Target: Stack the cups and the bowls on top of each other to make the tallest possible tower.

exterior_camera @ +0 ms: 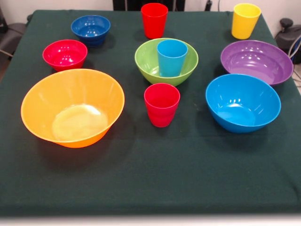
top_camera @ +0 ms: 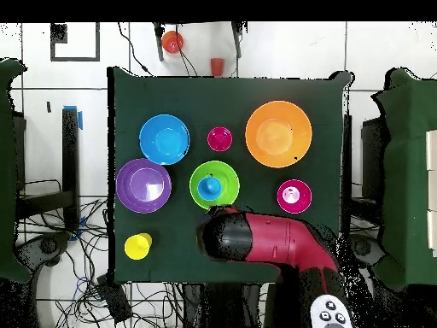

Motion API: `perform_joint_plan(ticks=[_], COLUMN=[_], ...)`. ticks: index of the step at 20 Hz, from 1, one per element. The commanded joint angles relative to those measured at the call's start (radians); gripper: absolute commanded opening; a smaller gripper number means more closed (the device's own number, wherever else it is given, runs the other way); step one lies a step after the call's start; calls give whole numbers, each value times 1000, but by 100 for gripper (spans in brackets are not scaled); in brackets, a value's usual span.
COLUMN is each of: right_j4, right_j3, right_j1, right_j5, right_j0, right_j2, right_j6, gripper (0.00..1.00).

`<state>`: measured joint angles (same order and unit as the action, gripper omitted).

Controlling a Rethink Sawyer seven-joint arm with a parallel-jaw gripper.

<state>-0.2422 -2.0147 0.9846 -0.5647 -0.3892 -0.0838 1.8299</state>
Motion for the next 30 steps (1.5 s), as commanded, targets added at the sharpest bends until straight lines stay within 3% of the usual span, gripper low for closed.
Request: perform_joint_plan(ticks=[1, 6, 10, 14, 21, 26, 30], right_j4=[-34, -66, -77, -112, -147, -172, -210], right_j3=[-162, -183, -177, -119, -119, -116, -85], right_j1=[13, 1, -19, -91, -88, -93, -146], right_j5=[52, 88, 102, 109, 111, 111, 159], right_j0=[-26, -51, -116, -207, -270, -277, -262], right_j2=[-50, -50, -73, -107, -161, -181, -171], right_j6=[-1, -9, -56, -113, -128, -97, -55], gripper=[100, 100, 100, 100, 100, 100, 100])
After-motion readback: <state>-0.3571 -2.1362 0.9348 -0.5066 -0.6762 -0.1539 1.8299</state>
